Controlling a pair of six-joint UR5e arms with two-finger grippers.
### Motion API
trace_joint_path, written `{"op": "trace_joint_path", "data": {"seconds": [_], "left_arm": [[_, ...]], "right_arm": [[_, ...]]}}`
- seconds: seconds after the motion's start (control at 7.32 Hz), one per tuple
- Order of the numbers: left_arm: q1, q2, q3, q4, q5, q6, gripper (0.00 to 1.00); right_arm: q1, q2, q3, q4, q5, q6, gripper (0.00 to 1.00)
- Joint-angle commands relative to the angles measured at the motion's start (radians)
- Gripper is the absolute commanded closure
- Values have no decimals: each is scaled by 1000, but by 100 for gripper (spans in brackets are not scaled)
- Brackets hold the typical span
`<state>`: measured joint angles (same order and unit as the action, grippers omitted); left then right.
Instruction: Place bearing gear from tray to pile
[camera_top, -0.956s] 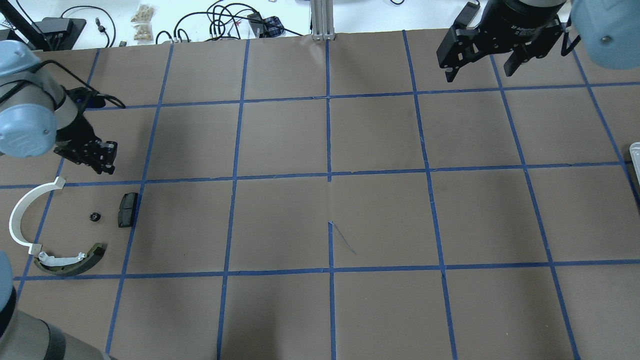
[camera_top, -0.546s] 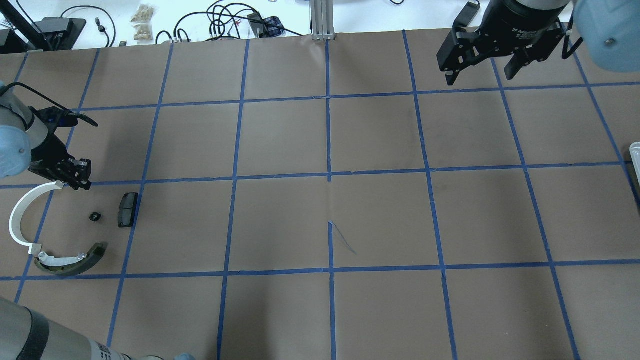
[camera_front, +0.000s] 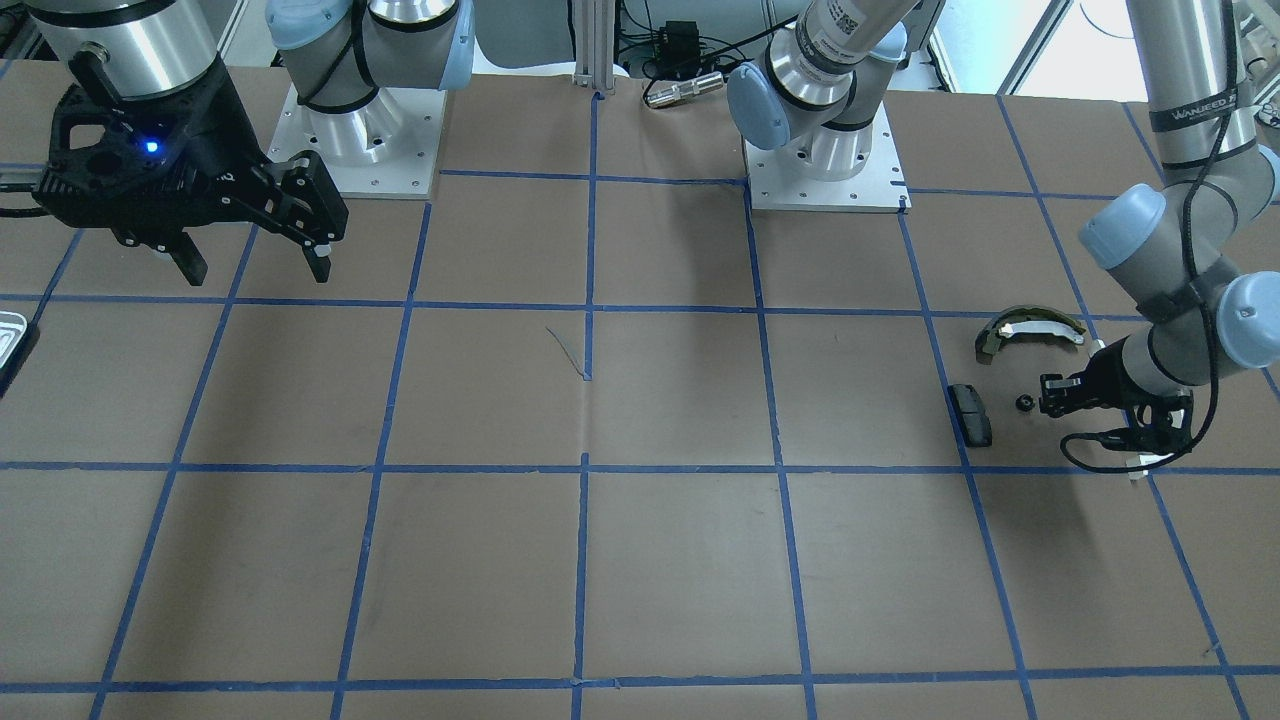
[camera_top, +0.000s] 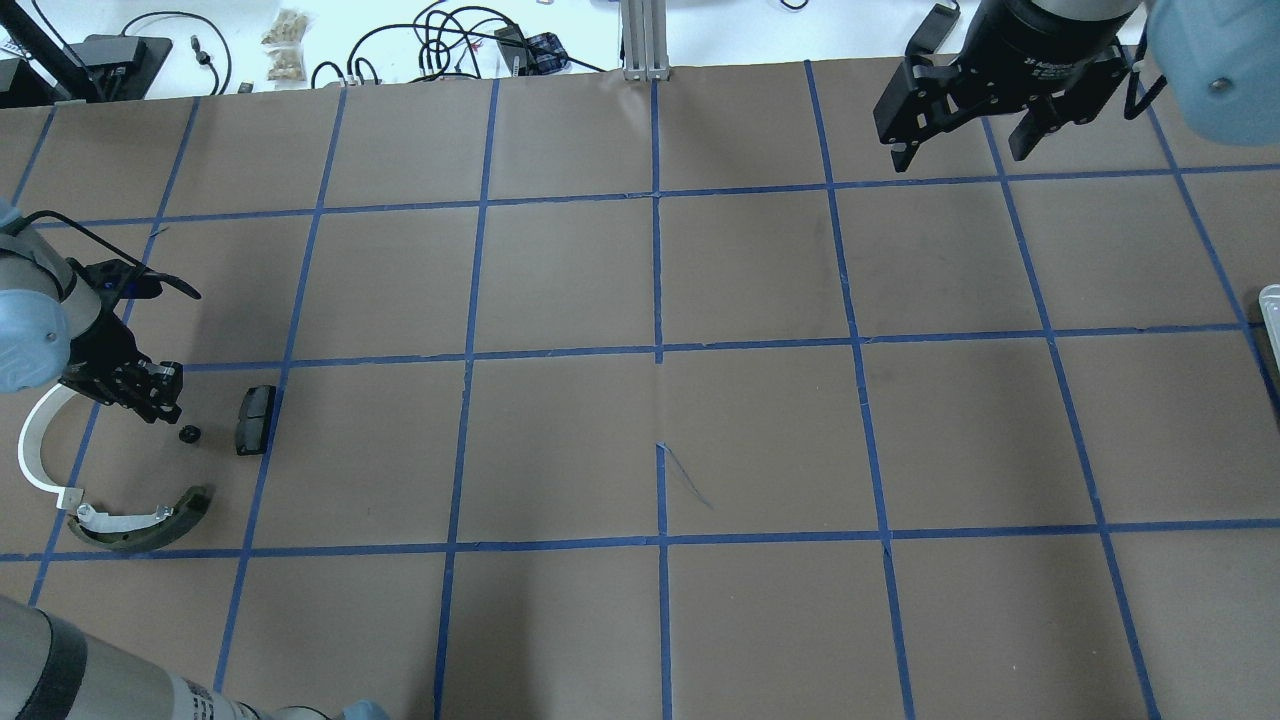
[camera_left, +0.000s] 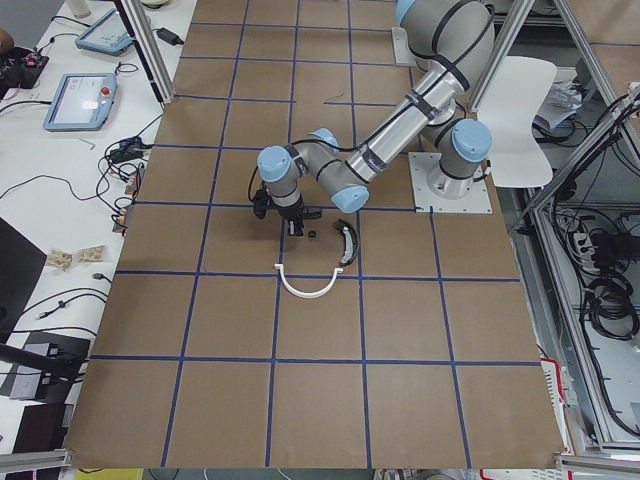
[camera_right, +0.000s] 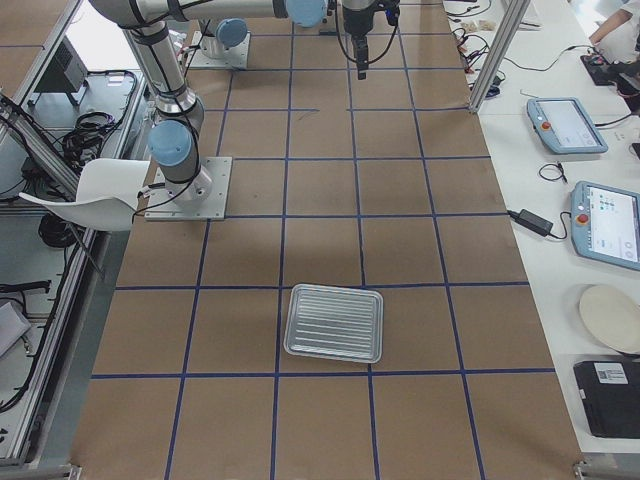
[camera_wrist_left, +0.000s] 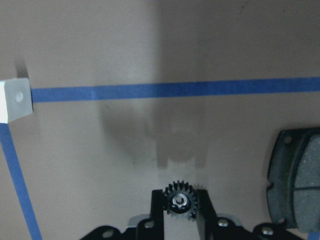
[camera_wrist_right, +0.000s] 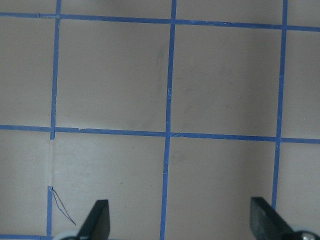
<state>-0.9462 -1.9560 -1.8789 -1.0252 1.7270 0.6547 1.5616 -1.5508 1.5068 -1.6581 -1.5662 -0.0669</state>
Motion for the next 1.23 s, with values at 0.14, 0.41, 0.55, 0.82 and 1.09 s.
{"op": "trace_joint_path", "data": {"seconds": [0.14, 0.41, 0.55, 0.82, 1.09], "left_arm": [[12, 0, -5, -6, 6, 14, 100], [15, -1, -5, -6, 6, 16, 91], [15, -3, -6, -13, 6, 14, 44], [12, -3, -11, -13, 6, 13, 17], [4, 21, 7, -21, 3, 13, 0]], "right_arm": [[0, 1, 0, 0, 0, -1, 0], [0, 2, 1, 0, 2, -1, 0], [0, 2, 1, 0, 2, -1, 0], [0, 2, 1, 0, 2, -1, 0], [0, 5, 1, -5, 3, -1, 0]]}}
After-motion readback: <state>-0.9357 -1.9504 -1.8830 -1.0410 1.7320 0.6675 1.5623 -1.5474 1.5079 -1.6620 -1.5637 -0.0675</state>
